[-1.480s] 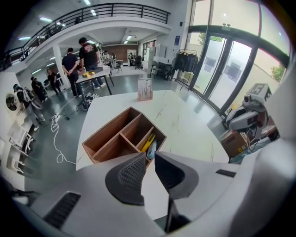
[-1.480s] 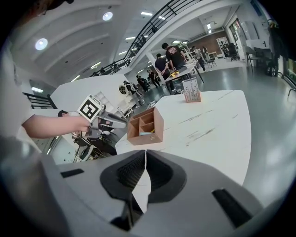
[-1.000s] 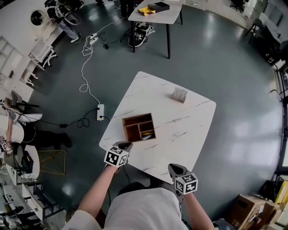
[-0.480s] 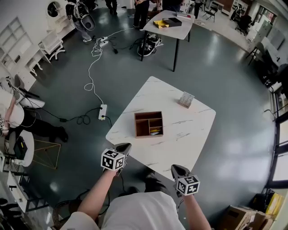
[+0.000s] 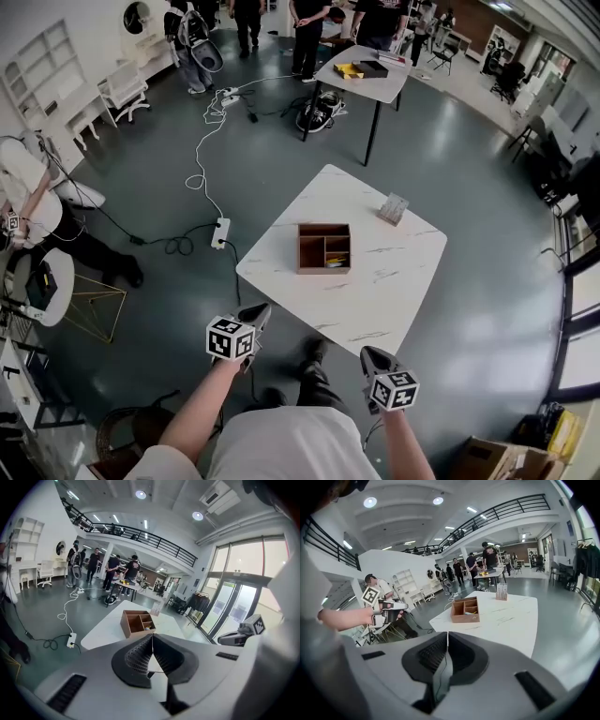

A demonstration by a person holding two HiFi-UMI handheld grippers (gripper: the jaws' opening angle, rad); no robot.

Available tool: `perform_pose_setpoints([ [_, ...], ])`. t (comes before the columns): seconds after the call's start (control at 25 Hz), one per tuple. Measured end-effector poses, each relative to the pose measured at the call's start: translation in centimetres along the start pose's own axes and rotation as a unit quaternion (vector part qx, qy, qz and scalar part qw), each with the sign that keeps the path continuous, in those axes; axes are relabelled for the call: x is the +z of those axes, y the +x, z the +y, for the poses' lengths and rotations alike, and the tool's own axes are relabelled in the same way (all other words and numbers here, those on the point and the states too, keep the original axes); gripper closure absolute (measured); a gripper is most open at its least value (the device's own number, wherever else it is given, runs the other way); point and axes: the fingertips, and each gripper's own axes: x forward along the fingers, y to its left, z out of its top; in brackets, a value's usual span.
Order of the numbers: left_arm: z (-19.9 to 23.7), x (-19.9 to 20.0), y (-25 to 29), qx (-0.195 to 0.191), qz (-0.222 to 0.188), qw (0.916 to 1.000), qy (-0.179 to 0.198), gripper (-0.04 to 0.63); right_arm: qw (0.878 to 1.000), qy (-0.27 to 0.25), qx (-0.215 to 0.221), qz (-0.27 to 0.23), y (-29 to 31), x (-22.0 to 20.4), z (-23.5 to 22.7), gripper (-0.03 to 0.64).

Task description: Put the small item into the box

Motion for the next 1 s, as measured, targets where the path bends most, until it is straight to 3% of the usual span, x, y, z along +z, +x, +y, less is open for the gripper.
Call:
perform_pose_setpoints([
  [0.28,-1.8,-2.7,-5.0,0.004,-0.022,0.9997,-0.014,0.580,1.000,-0.014,-0.020,-0.013,-5.2,-1.8,2.7,0.589],
  [0.56,-4.9,-3.2,-6.4,0.004,-0.036,0.9993,-0.006,0.580,0.999,-0.025,-0.033,-0.026,-9.4,-2.1,1.5,0.589],
  [1.0,-10.6,-2.8,-8.4,0.045,-0.084,0.9952,-0.018,0.580,0.998,-0.050,0.005,-0.040,-12.8,-0.3,-2.3,0.589],
])
